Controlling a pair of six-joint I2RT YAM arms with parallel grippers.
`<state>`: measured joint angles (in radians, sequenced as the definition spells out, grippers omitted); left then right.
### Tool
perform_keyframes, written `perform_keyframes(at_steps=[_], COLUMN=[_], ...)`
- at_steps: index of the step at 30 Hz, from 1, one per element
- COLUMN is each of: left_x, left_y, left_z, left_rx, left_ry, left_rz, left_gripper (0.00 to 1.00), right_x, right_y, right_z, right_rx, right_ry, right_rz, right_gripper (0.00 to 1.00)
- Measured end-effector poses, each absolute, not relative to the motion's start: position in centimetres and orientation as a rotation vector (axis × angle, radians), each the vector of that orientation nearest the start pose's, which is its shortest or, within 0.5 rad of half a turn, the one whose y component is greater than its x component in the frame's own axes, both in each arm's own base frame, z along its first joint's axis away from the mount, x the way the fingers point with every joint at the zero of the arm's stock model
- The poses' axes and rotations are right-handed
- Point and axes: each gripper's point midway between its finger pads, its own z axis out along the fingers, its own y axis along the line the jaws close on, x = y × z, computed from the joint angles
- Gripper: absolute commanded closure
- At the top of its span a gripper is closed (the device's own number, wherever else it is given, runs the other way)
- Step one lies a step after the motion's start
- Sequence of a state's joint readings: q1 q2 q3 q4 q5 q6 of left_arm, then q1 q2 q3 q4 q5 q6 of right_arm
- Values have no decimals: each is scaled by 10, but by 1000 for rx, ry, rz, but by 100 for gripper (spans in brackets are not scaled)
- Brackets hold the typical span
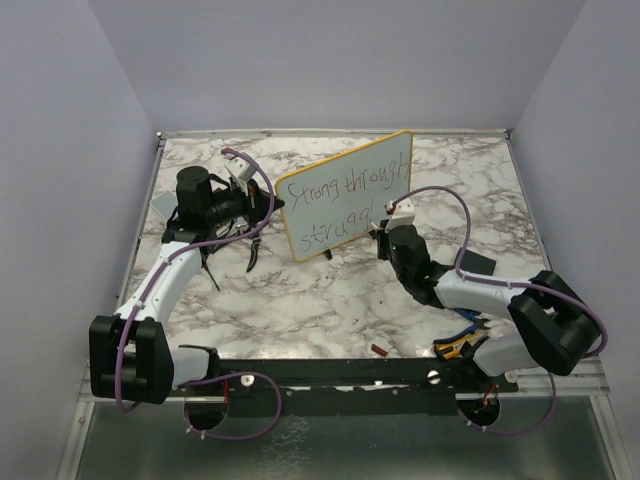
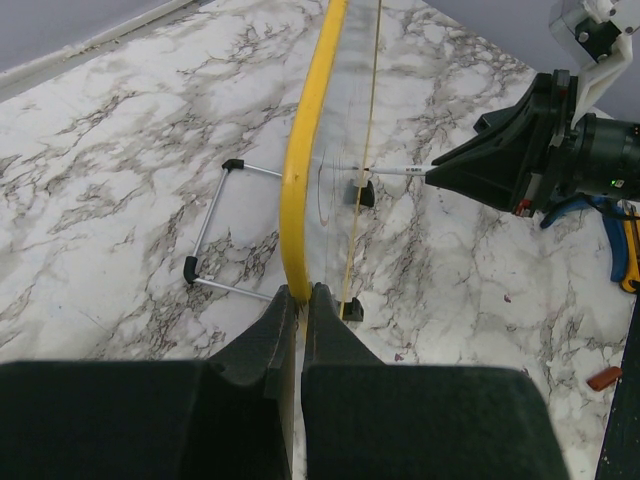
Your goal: Write a sentence on the whiteboard
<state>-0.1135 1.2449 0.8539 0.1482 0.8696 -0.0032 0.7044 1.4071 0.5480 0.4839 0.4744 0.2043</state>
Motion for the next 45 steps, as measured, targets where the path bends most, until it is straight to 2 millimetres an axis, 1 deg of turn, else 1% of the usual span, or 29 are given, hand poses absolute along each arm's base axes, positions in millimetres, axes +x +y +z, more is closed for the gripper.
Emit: perform_keyframes(at_steps=[5, 15, 26, 37, 40, 45], left_x=[339, 339, 338, 338, 338, 338], left_y=[-174, -174, -174, -174, -174, -174], left_z=[240, 240, 240, 240, 240, 240], left_rx=[710, 710, 710, 710, 710, 710], left_ry=[1663, 1662, 1662, 1661, 1661, 1661], left_rz=[-865, -865, -865, -864, -865, -865], left_gripper=[100, 100, 100, 100, 100, 100], right_x=[340, 341, 346, 349, 348, 348], right_y=[193, 193, 195, 194, 193, 190], right_z=[113, 113, 121, 127, 135, 157], right_rx=[-163, -179, -199, -219, -211, -175], right_ry=[1880, 1878, 1850, 1829, 1811, 1761], right_rz=[158, 148, 135, 109, 119, 141], right_gripper=[100, 99, 99, 100, 99, 100])
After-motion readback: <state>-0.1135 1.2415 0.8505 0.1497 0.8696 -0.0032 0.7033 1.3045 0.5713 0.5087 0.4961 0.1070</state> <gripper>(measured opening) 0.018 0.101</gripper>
